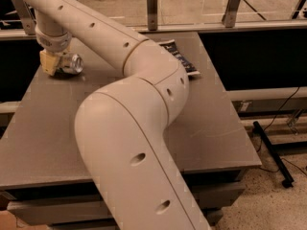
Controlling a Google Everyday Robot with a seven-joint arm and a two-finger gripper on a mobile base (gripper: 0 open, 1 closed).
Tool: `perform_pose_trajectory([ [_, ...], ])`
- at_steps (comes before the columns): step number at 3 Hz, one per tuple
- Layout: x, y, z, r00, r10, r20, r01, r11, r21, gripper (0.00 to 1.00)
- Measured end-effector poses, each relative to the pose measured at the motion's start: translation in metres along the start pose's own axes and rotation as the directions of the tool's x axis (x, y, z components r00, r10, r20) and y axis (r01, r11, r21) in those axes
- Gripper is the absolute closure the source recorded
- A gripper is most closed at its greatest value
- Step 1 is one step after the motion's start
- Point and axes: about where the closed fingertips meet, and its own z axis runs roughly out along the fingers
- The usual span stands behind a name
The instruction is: Place 7up can upright
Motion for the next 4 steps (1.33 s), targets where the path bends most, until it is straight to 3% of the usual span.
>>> perform_pose_trajectory([
  [1,0.01,-0.004,-0.025,0.998,0.01,0.061,-0.011,0.9998,0.017,0.88],
  [2,0.021,-0.003,-0.072,0.984,0.0,0.175,-0.009,0.9985,0.054,1.0],
  [3,0.028,0.002,-0.131,0.946,-0.038,0.323,0.004,0.9946,0.103,1.0],
  [4,0.042,0.014,-0.17,0.876,-0.053,0.479,0.0,0.994,0.109,1.0],
])
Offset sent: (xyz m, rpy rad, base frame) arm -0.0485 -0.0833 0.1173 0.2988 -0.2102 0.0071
